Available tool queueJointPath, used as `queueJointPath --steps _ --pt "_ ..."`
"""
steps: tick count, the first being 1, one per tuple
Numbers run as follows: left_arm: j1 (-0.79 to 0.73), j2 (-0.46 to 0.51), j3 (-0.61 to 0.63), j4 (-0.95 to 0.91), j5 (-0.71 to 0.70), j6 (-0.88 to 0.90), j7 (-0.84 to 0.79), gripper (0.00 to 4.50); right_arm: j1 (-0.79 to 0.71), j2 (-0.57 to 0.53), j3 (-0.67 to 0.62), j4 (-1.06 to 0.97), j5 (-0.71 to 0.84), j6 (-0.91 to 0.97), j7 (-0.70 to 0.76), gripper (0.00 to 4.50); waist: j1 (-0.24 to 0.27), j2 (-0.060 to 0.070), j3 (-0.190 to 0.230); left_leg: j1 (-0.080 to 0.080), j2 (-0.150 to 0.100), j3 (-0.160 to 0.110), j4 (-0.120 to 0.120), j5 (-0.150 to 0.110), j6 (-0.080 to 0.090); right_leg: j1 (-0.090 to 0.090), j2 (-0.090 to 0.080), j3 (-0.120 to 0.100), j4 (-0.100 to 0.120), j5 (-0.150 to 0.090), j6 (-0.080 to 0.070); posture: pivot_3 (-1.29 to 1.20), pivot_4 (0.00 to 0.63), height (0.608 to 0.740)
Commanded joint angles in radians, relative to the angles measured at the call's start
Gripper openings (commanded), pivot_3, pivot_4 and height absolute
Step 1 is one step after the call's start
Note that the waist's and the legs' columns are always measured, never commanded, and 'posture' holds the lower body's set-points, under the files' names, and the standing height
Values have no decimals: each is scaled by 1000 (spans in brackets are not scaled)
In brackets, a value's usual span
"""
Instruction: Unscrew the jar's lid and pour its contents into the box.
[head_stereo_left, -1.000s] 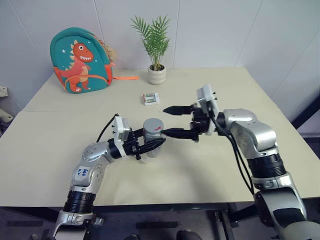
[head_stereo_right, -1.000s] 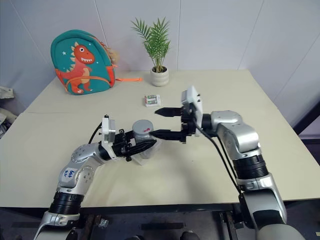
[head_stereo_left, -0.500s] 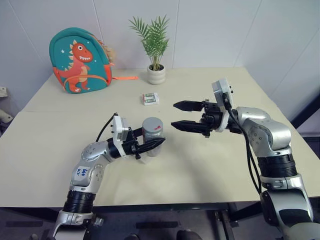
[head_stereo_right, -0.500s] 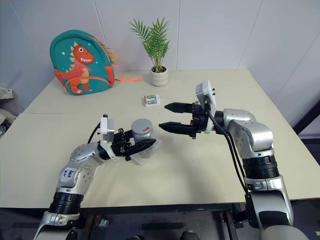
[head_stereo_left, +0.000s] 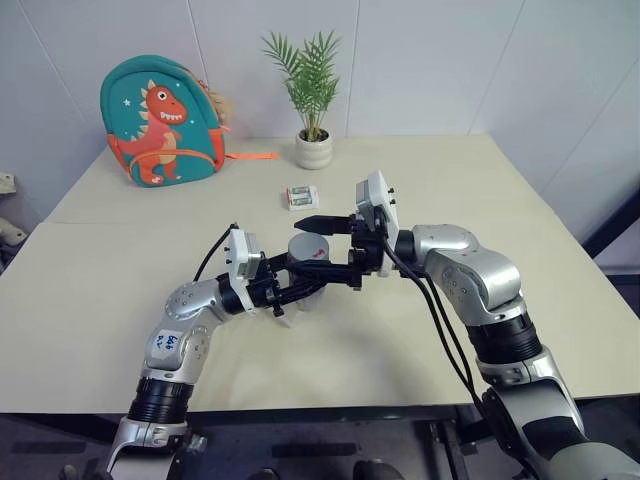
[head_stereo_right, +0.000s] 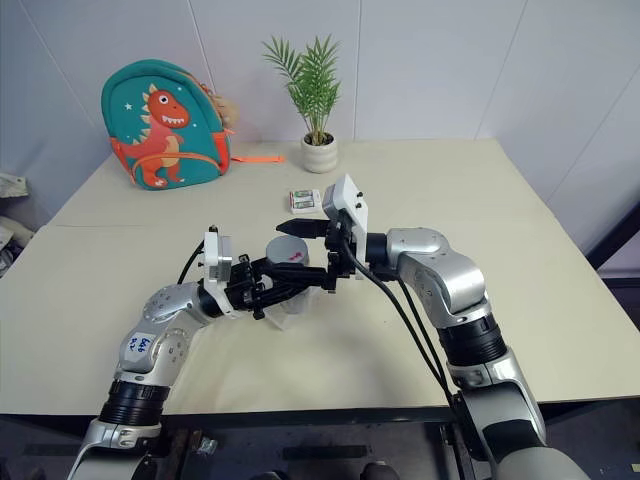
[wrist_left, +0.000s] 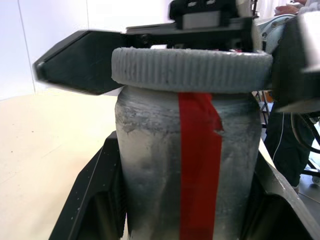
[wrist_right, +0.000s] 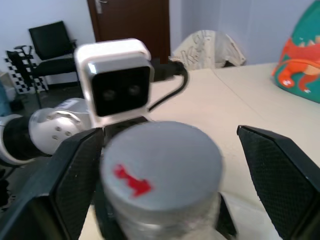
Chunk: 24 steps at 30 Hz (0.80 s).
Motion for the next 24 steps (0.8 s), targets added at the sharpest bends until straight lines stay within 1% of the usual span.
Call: queueJointPath --steps 1,4,14,24 --pt "-13 -6 2 -31 -16 -11 -4 2198 -36 2 -37 11 -1 -30 -7 4461 0 0 0 0 0 0 0 0 0 0 0 0 0 0 0 0 150 740" --pt "-9 -8 1 -32 -16 -12 -1 2198 -41 -10 -54 26 3 -35 -2 4461 0 0 0 0 0 0 0 0 0 0 0 0 0 0 0 0 150 740" --pt "-3 -7 3 -38 -20 -9 2 2198 -22 -159 -115 82 24 -58 103 4461 1 0 0 0 0 0 0 0 0 0 0 0 0 0 0 0 150 740" --pt "-3 -10 6 -40 -19 -8 0 2198 -8 -223 -172 115 52 -24 138 4461 1 0 0 0 0 1 0 0 0 0 0 1 0 0 0 0 150 740"
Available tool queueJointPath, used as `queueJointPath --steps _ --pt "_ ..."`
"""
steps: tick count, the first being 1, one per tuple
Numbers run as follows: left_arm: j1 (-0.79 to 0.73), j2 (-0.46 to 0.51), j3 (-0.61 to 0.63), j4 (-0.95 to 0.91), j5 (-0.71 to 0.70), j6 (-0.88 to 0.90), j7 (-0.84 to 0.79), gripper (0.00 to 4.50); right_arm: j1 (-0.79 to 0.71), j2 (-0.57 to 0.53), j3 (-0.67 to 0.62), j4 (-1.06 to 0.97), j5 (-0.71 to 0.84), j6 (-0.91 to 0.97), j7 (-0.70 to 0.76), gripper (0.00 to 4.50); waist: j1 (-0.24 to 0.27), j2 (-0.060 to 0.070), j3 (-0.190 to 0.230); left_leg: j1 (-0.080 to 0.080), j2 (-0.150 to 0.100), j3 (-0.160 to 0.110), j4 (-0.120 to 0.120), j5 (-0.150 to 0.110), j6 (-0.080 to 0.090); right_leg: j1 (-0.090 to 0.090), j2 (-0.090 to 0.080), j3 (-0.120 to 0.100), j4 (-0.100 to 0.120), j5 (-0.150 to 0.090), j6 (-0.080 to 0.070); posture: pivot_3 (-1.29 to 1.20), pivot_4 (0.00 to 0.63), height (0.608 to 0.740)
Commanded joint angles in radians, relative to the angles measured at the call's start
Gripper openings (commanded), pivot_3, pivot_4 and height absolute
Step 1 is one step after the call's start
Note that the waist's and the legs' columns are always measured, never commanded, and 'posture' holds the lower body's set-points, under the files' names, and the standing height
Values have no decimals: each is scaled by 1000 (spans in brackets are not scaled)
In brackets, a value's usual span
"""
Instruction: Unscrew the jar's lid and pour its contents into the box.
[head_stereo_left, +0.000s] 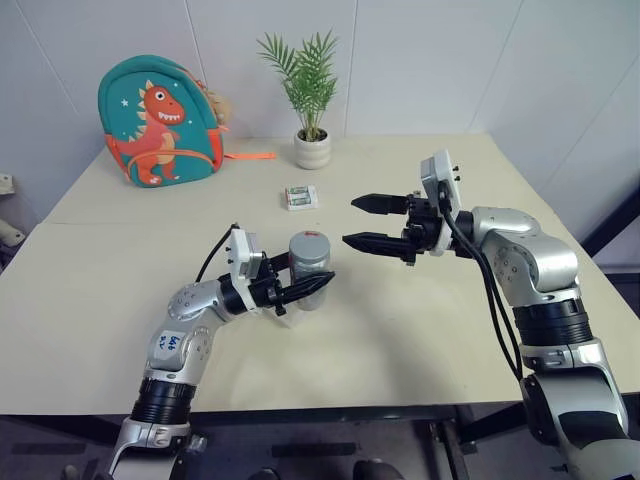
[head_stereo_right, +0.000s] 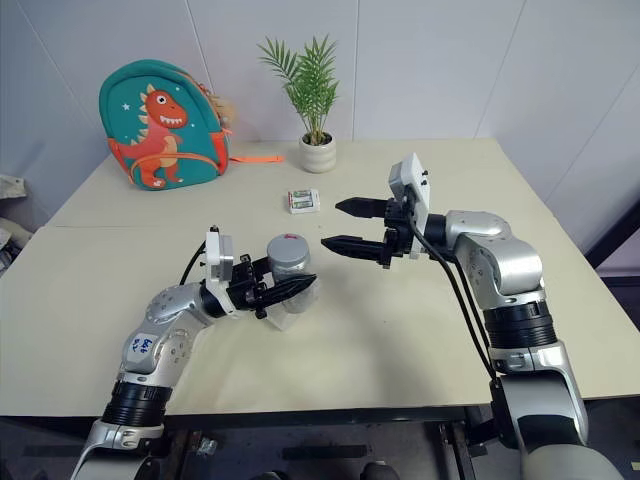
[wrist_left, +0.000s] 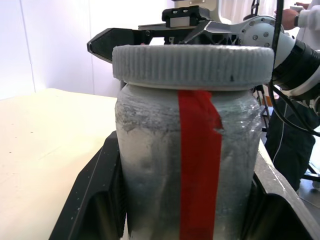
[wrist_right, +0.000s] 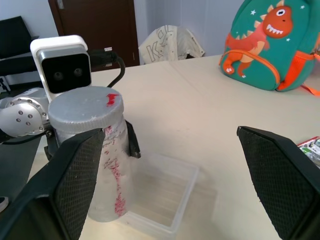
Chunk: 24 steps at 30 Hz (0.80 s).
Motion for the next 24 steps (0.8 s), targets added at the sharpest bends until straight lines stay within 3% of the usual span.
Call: queueJointPath --steps 1,6,13,24 --pt "-5 3 9 -38 -18 -10 -5 2198 3 -20 -38 -21 30 16 17 4461 1 0 0 0 0 0 0 0 0 0 0 0 0 0 0 0 150 740" --pt "-5 3 9 -37 -17 -10 -3 2198 6 19 -30 -128 87 78 3 4461 -1 0 0 0 0 0 0 0 0 0 0 0 0 0 0 0 150 740" --pt "-7 0 7 -38 -16 -7 1 2198 13 150 14 -249 98 118 -127 4461 1 0 0 0 0 0 1 0 0 0 0 0 1 0 0 0 150 740" --pt "-13 -3 3 -42 -17 -2 7 2198 17 174 97 -253 22 35 -128 4461 -1 0 0 0 0 0 0 0 0 0 0 0 0 0 0 0 150 740"
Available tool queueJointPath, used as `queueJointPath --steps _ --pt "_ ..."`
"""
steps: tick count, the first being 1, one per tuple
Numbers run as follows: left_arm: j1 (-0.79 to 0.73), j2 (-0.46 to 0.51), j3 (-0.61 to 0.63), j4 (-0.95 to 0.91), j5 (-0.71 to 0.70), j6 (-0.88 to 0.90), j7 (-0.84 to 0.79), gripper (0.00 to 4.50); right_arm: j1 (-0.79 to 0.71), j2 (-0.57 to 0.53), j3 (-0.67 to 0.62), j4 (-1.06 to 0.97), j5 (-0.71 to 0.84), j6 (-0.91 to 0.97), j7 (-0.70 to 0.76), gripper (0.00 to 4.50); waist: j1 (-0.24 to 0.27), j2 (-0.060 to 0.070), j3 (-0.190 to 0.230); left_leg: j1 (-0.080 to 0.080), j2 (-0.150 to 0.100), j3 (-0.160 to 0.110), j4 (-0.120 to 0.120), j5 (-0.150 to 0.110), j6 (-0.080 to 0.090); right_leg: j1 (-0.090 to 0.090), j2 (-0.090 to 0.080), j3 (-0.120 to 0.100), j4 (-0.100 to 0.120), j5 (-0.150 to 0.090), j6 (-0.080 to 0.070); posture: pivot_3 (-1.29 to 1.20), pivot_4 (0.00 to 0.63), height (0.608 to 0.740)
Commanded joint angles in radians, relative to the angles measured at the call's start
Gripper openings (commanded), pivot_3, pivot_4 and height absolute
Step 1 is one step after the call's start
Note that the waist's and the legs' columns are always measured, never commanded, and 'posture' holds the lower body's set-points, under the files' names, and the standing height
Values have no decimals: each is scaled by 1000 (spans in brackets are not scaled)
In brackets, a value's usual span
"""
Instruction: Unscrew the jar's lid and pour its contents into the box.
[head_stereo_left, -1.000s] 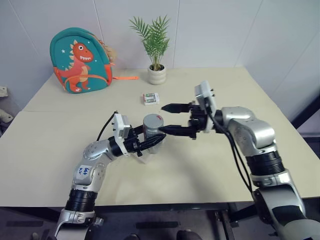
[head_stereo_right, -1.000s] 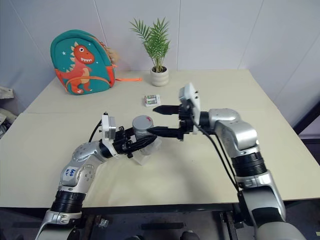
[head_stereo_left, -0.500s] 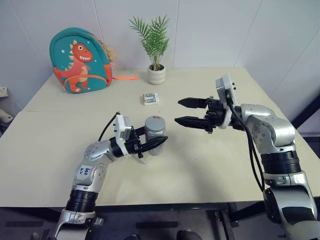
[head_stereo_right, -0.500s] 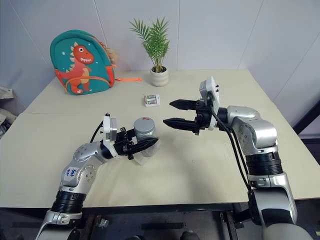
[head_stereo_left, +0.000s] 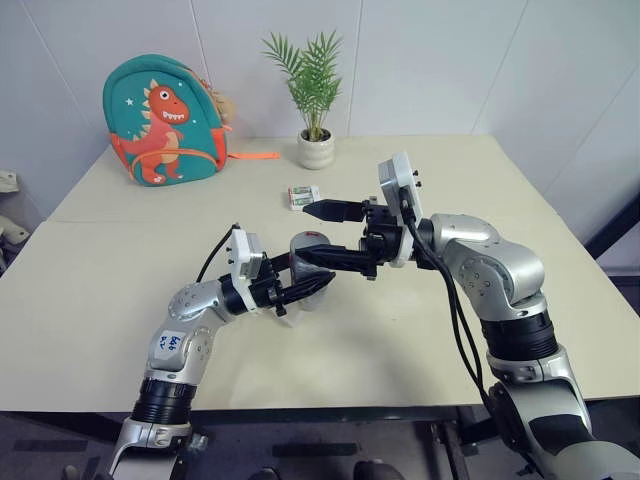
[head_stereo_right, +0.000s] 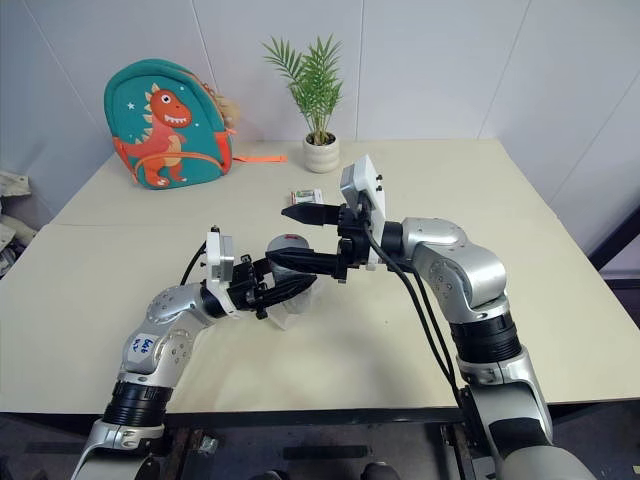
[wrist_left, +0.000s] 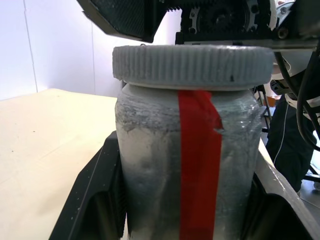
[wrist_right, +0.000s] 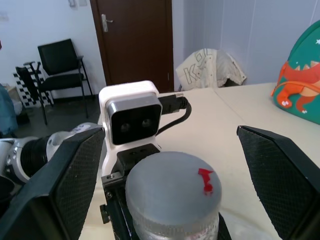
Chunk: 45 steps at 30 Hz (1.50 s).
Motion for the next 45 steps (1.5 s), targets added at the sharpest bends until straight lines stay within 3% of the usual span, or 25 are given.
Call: queueJointPath --steps 1,33,45 --pt "-12 -4 2 -43 -18 -2 3 2198 -3 11 18 -18 -35 -57 -6 4461 -1 0 0 0 0 0 0 0 0 0 0 0 0 0 0 0 150 740" --pt "-18 -14 0 -20 -18 -22 -5 2198 -8 -107 -71 140 -51 -97 46 4461 -1 0 0 0 0 0 0 0 0 0 1 0 0 0 0 0 150 740" --pt "-14 -14 5 -27 -17 -21 3 2198 -31 -106 -126 127 53 -25 85 4461 1 0 0 0 0 0 0 0 0 0 0 0 0 0 0 0 150 740"
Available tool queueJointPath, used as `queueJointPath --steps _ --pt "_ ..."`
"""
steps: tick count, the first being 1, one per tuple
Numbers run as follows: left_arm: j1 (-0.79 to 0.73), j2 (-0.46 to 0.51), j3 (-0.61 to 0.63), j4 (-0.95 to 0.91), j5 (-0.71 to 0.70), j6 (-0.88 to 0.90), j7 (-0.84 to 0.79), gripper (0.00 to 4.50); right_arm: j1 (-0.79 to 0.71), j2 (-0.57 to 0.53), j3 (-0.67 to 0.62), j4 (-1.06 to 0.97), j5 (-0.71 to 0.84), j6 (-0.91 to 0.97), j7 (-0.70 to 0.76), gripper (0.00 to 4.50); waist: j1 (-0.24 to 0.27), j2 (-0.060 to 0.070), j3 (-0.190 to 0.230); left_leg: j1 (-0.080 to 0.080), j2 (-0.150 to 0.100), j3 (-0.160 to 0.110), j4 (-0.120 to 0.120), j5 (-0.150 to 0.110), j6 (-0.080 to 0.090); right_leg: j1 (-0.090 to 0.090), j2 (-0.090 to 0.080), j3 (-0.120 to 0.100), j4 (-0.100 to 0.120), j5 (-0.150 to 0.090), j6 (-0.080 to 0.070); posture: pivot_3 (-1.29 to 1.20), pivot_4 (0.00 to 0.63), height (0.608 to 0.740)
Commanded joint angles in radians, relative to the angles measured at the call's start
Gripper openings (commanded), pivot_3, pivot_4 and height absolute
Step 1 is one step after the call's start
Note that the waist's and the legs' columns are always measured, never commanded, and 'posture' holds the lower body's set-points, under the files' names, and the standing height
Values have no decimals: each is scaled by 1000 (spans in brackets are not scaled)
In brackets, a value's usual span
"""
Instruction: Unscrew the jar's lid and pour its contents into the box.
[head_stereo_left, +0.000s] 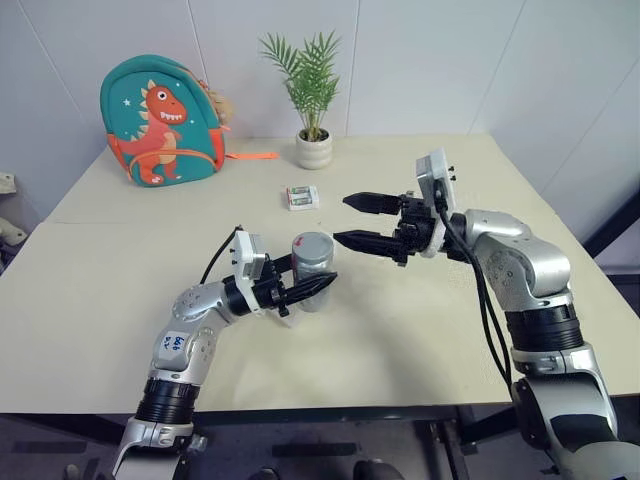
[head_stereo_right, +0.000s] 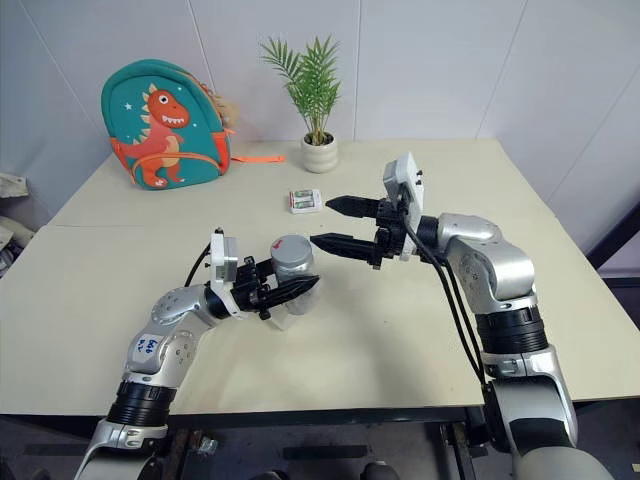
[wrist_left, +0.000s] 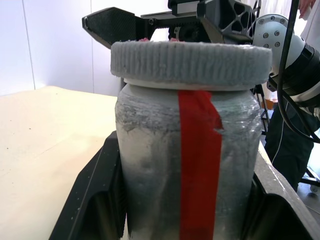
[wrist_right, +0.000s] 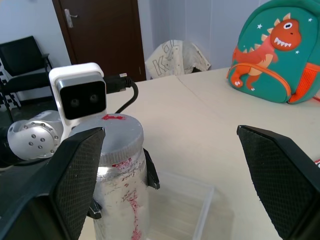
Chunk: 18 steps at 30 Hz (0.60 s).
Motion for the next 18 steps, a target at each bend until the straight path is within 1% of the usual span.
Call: queueJointPath --steps 1,5,9,18 --pt "-12 -1 12 -49 -18 -17 0 2198 -32 1 -31 -40 53 26 17 4461 0 0 0 0 0 0 0 0 0 0 0 0 0 0 0 0 150 740" --pt "-10 -1 13 -51 -18 -15 1 2198 -29 28 -6 -103 77 57 2 4461 -1 0 0 0 0 0 0 0 0 0 0 0 0 0 0 0 150 740" --pt "-10 0 13 -54 -19 -11 3 2198 -21 67 46 -151 48 64 -35 4461 -1 0 0 0 0 0 0 0 0 0 0 0 0 0 0 0 150 740" --pt "-17 0 12 -53 -19 -8 3 2198 -40 107 104 -153 9 70 -72 4461 1 0 0 0 0 0 0 0 0 0 0 0 0 0 0 0 150 740"
